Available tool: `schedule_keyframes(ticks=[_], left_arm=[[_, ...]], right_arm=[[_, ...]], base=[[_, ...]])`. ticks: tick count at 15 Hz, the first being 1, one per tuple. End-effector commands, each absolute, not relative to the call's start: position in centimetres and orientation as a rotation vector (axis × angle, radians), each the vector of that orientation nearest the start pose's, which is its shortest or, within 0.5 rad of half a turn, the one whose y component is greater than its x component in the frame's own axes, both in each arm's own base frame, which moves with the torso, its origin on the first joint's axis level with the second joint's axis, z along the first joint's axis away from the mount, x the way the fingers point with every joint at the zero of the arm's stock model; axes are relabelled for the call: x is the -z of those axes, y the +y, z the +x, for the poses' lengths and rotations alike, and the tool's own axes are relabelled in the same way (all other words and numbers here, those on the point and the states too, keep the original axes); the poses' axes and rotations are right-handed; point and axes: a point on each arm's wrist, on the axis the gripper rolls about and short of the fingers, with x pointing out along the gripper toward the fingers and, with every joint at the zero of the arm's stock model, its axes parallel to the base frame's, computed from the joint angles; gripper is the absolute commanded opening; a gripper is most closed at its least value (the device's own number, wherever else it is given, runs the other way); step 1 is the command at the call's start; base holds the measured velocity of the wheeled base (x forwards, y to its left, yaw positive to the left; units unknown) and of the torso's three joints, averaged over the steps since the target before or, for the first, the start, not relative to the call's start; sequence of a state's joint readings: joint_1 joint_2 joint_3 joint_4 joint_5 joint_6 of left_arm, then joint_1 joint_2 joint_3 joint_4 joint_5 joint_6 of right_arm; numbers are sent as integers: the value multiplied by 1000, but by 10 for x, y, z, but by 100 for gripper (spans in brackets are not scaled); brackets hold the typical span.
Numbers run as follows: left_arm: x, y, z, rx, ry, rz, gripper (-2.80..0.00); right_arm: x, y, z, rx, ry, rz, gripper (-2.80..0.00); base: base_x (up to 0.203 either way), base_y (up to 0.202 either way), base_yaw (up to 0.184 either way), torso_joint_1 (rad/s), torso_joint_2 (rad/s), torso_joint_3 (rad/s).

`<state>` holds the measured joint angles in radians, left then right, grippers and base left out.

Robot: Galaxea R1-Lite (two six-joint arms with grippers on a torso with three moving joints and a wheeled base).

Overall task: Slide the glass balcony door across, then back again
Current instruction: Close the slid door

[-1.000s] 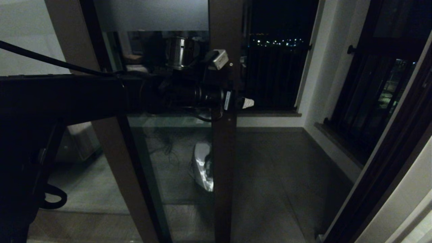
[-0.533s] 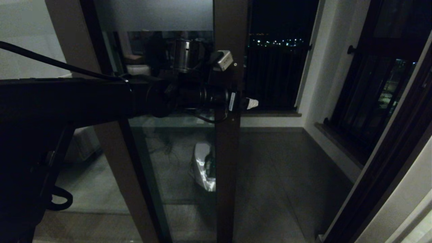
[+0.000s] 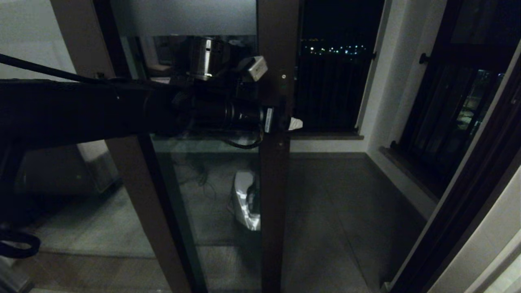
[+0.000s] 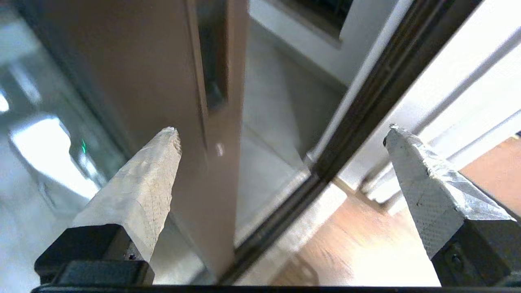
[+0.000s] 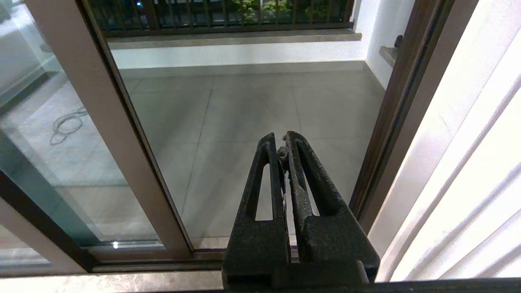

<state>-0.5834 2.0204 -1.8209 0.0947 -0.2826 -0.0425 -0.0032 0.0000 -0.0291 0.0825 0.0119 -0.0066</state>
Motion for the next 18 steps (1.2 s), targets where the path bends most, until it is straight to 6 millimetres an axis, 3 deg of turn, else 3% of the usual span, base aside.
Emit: schedule_keyframes(ticks=[1, 4, 6, 7, 14, 18], left_arm=[[-311, -206, 307, 848, 276, -19, 0], [-334, -175, 263, 825, 245, -50, 0], [-336, -151, 227, 768, 243, -49, 0], [-329, -139, 211, 724, 261, -42, -280], [-289, -37, 86, 361, 224, -40, -280], [-277, -1, 14, 121, 96, -72, -280]], right_arm=[[-75, 0, -25, -9, 54, -7, -280], [-75, 0, -25, -9, 55, -7, -280], [-75, 0, -25, -9, 54, -7, -280], [-75, 0, -25, -9, 54, -6, -280], [-75, 0, -25, -9, 54, -6, -280], [-75, 0, -25, -9, 53, -7, -280]], base=[[0, 0, 0, 0, 0, 0], [0, 0, 0, 0, 0, 0], [0, 0, 0, 0, 0, 0], [0, 0, 0, 0, 0, 0], [0, 0, 0, 0, 0, 0], [0, 0, 0, 0, 0, 0]])
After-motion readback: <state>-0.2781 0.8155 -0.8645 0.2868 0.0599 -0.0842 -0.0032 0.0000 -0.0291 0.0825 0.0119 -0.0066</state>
